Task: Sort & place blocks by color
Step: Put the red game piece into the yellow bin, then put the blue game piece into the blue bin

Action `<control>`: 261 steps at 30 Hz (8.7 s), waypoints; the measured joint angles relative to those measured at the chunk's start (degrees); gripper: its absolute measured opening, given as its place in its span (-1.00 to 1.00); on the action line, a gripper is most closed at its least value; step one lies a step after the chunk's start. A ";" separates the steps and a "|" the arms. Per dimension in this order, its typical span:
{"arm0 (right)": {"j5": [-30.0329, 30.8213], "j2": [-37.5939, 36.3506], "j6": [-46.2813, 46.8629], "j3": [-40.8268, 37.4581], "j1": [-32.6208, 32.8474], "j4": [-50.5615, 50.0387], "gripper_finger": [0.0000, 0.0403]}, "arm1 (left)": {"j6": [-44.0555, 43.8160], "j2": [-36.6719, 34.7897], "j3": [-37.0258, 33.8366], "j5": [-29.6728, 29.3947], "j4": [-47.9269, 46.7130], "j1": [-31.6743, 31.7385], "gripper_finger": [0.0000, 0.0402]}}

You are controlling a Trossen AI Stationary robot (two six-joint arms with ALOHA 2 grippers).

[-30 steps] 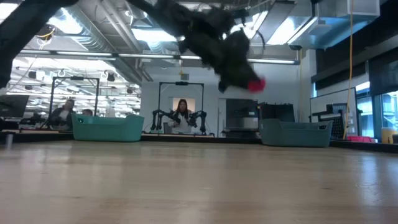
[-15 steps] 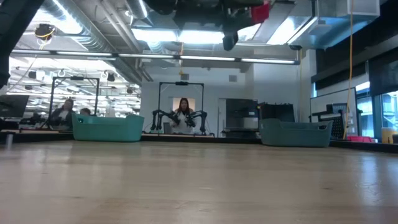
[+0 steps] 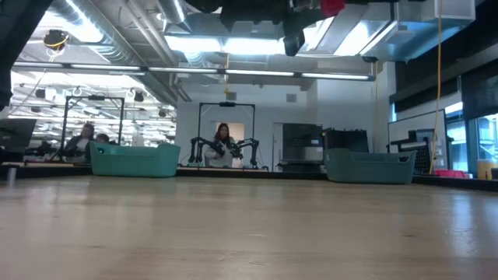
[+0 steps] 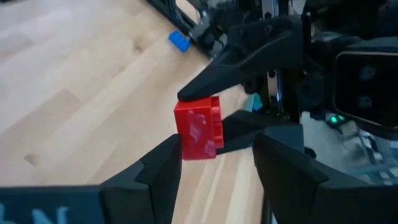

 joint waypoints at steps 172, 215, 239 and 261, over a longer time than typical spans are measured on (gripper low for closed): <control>-23.53 14.51 100.51 -19.33 48.13 10.89 -0.10 | 34.21 0.00 0.00 0.84 -14.09 4.74 -0.01; 32.02 8.11 59.50 19.54 28.30 -37.30 -0.10 | -44.32 -18.84 -17.03 -50.65 -91.87 -19.18 -0.01; 27.63 8.38 49.68 19.45 18.70 -29.43 -0.10 | -74.45 -30.71 -50.72 -41.06 -73.23 -36.35 -0.01; 23.39 8.38 46.85 19.45 15.52 -27.80 -0.10 | -85.96 -30.82 -58.07 -39.50 -62.95 -44.28 -0.01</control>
